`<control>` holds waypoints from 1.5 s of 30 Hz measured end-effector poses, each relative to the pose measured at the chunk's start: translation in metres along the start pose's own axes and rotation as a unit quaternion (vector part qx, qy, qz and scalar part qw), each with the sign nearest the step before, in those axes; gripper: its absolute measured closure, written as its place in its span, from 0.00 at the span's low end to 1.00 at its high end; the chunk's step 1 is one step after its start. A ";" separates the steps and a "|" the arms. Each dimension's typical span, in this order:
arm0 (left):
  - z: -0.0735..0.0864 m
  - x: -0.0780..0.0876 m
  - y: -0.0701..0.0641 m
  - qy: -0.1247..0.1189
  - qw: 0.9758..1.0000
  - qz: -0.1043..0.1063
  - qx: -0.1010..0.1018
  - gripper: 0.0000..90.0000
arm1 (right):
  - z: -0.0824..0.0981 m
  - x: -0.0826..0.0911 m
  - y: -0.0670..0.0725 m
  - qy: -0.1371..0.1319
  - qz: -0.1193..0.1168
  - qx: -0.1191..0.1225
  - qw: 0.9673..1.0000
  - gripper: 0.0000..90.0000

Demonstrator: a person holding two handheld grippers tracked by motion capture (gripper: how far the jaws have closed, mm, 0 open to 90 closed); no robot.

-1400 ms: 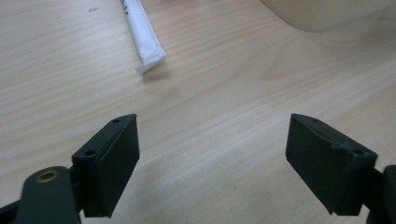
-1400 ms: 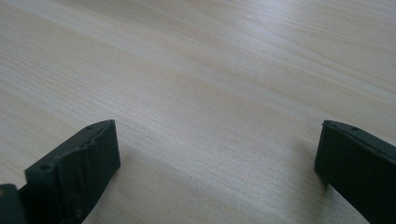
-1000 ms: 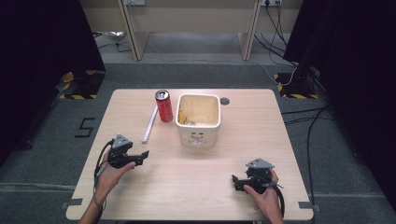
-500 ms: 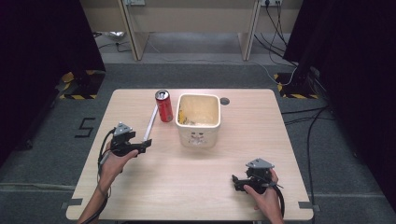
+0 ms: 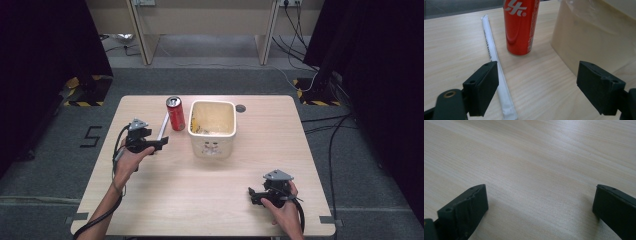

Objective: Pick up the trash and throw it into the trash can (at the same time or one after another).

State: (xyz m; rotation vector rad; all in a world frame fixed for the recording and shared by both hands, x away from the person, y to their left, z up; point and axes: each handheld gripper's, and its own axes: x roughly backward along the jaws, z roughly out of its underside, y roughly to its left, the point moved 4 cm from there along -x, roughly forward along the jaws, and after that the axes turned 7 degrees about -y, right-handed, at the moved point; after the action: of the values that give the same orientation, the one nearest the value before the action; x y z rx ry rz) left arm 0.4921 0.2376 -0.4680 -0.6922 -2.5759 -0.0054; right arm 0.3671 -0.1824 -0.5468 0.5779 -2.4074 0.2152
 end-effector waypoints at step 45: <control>-0.057 -0.093 0.009 0.001 0.999 -0.037 -0.003 0.19 | 0.000 0.000 0.000 0.000 -0.001 0.001 1.000 0.00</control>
State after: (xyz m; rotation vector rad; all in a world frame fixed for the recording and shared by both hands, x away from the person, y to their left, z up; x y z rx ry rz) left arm 0.5921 0.1948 -0.4591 -0.5983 -2.5997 -0.0366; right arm 0.3673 -0.1825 -0.5468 0.5819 -2.4076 0.2175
